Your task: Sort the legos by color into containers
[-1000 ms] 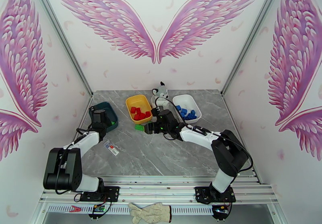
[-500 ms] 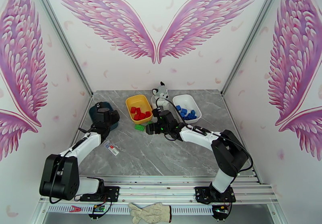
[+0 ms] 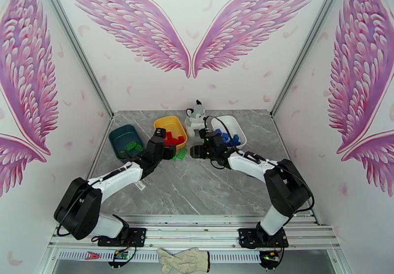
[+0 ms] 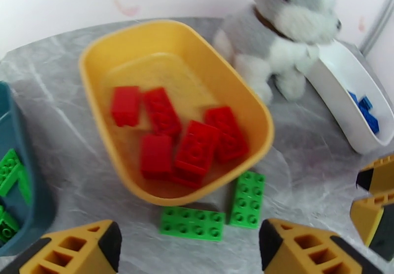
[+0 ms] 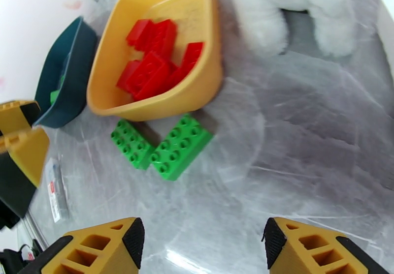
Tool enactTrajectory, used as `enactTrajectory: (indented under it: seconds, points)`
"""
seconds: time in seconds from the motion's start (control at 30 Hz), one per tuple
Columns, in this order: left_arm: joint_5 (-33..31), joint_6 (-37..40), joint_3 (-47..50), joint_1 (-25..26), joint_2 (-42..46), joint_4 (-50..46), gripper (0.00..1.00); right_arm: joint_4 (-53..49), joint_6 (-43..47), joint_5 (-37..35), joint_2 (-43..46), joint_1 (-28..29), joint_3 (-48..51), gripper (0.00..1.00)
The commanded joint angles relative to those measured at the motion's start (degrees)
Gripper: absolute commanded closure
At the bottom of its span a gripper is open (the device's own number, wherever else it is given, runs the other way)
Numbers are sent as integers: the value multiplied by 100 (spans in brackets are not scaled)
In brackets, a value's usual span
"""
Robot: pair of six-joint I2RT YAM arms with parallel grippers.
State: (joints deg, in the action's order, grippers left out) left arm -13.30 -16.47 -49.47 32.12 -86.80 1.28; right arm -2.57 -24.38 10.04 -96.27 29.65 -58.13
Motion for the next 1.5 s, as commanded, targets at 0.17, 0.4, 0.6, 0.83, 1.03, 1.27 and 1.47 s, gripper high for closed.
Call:
enactTrajectory:
  seconds: [0.17, 0.4, 0.6, 0.83, 1.03, 1.27, 1.47]
  points:
    - [-158, 180, -1160, 543, -1314, -771, 34, 380, -304, 354, 394, -447, 416, 32]
    - [-561, 23, -1788, 712, -2090, -1103, 34, 450, -339, 436, 463, -517, 496, 33]
    - [-812, -66, -2173, 769, -2559, -1296, 34, 485, -352, 459, 498, -548, 529, 33]
    - [-817, -124, -2326, 770, -2854, -1334, 34, 529, -366, 472, 582, -565, 592, 33]
    - [-732, -181, -2339, 770, -3009, -1315, 36, 573, -383, 497, 600, -583, 621, 33]
    - [-696, -121, -2388, 902, -3137, -1287, 50, 595, -391, 513, 609, -592, 627, 33]
    - [-730, -142, -2399, 987, -3212, -1283, 60, 608, -400, 514, 614, -594, 644, 34]
